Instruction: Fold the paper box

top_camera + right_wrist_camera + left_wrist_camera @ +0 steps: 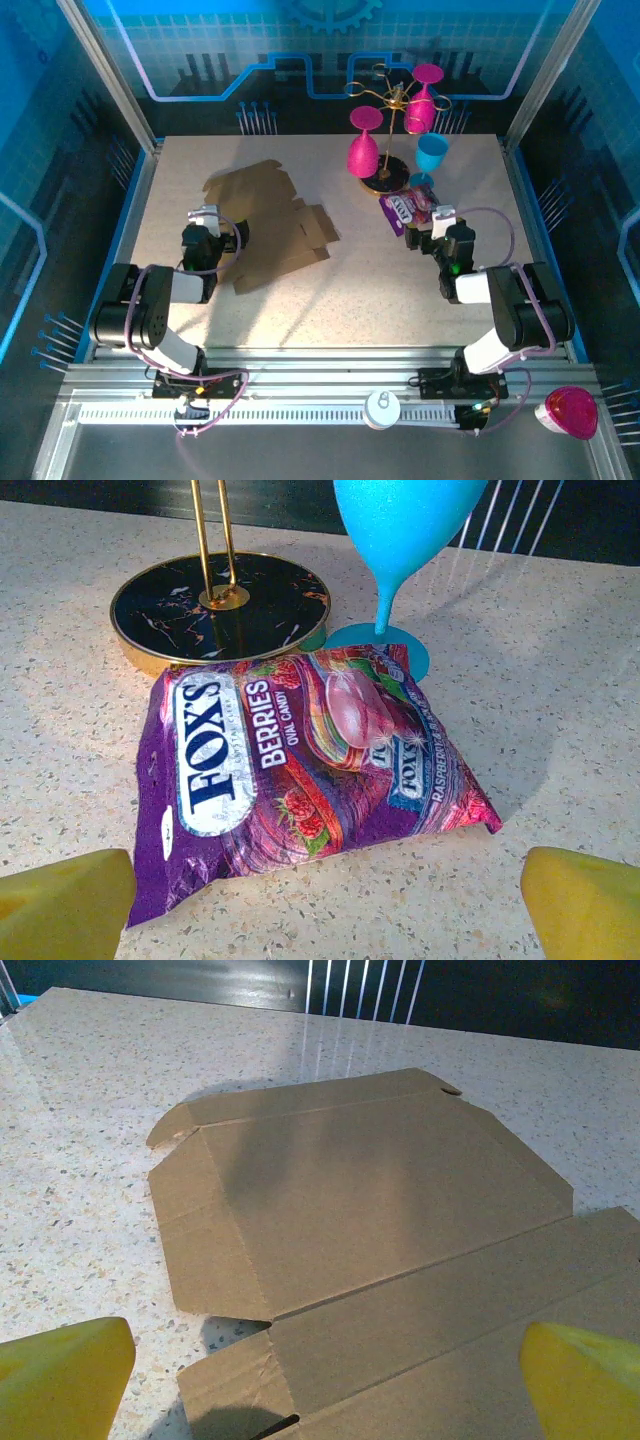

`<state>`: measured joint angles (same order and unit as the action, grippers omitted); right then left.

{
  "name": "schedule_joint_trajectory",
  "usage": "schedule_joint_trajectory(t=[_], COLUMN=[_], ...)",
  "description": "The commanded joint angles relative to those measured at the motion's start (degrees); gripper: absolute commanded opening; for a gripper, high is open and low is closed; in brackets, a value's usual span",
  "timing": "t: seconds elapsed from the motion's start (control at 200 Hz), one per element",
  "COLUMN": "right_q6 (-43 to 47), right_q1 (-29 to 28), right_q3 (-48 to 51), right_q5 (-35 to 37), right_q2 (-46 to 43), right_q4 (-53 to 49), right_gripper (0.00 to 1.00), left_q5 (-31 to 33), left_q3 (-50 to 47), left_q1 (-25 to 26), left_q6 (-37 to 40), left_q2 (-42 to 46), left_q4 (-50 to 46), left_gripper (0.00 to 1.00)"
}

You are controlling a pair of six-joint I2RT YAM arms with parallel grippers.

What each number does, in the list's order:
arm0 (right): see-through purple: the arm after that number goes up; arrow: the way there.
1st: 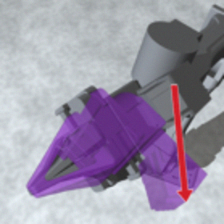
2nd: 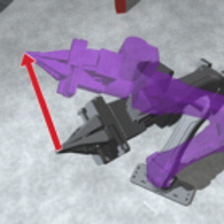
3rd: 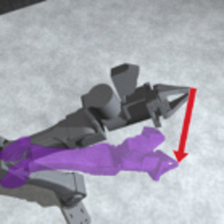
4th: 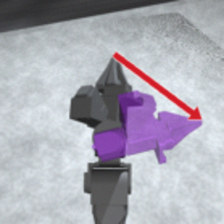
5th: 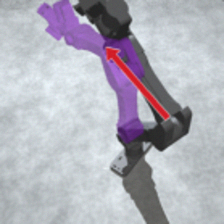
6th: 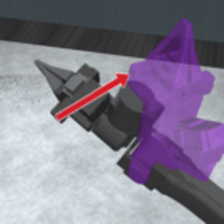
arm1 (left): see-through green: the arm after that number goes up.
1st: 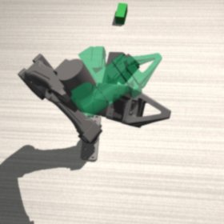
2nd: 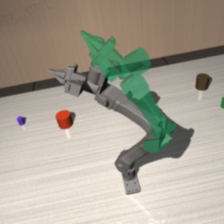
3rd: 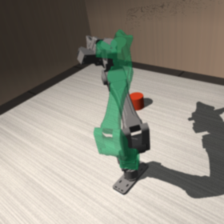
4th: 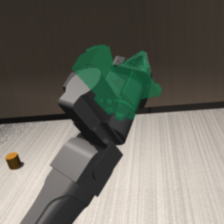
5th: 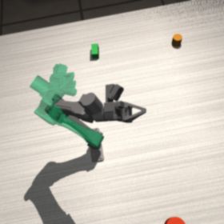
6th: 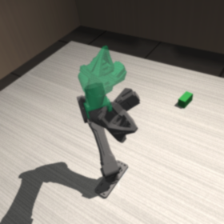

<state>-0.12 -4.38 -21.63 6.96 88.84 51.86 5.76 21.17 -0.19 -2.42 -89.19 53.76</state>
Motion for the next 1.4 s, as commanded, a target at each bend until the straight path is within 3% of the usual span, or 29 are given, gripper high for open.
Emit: schedule_joint_trajectory(t=[0.0,0.941,1.021,1.126,1.261,1.396], right_q6=[0.5,0.3,-0.7,0.8,3.9,6.6], right_q1=[0.4,0.3,-1.5,-5.4,-6.6,-7.5], right_q3=[-1.0,0.6,5.3,7.5,1.7,-11.6], right_q5=[-1.4,-0.8,9.2,19.0,21.0,20.7], right_q2=[-0.5,-0.8,-4.9,-14.2,-25.2,-32.4], right_q4=[-0.2,2.1,7.8,6.0,-1.2,-11.8], right_gripper=[1.0,1.0,1.0,1.0,1.0,1.0], left_q5=[0.5,-2.3,5.6,20.0,25.5,32.1], left_q3=[0.4,-0.4,-3.0,-2.8,3.5,18.9], left_q1=[0.2,0.2,1.8,7.0,10.8,16.7], left_q6=[1.4,2.4,1.9,2.5,-2.2,-3.9], left_q2=[0.4,0.7,5.6,17.0,28.5,32.7], left_q4=[-0.4,0.8,2.2,-6.8,-20.5,-39.7], left_gripper=[0.99,0.99,0.99,0.99,0.99,1.0])
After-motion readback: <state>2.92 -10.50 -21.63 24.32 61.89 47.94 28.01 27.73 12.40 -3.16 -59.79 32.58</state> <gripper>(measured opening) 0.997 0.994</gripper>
